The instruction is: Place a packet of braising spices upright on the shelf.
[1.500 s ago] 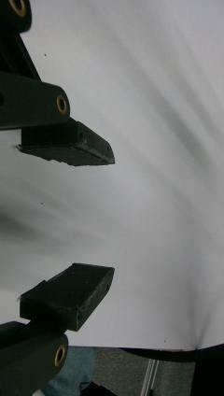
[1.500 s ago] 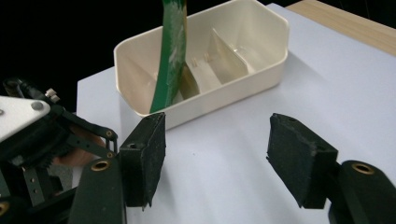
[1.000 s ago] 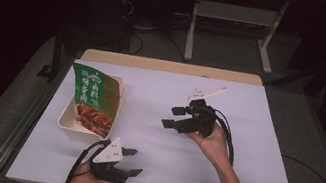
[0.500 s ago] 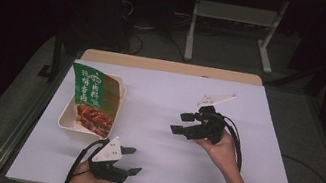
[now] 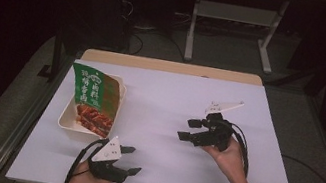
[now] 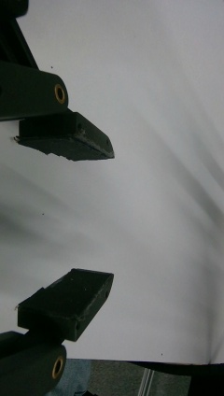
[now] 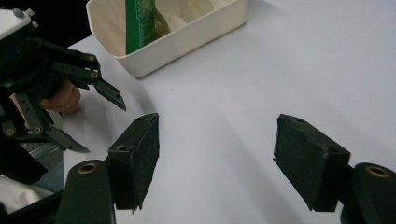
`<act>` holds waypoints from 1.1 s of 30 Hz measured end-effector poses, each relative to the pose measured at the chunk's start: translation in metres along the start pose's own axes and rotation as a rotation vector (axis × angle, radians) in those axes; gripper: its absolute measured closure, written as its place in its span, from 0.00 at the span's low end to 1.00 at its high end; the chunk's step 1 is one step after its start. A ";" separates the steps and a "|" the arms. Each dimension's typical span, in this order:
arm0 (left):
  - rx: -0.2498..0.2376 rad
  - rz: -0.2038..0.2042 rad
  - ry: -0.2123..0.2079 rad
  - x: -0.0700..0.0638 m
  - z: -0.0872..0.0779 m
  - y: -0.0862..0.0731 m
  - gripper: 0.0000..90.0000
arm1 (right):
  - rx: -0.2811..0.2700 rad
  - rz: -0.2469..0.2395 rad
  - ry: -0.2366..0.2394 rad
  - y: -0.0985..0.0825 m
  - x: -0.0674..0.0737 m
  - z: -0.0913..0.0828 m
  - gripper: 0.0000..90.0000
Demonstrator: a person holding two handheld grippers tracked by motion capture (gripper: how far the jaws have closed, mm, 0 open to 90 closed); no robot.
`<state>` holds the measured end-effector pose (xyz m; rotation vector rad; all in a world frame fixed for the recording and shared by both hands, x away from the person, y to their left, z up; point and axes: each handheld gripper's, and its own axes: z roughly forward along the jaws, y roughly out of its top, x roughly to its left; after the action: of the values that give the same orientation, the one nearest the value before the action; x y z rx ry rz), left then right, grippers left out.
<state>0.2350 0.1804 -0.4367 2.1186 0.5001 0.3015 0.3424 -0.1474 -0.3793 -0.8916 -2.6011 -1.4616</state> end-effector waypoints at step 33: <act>0.010 -0.006 0.006 -0.001 0.000 -0.001 0.36 | 0.017 0.095 -0.077 -0.078 -0.003 -0.026 0.33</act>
<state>0.2338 0.1807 -0.4376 2.1260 0.5131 0.3029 0.3007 -0.2002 -0.4264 -1.0748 -2.5802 -1.4071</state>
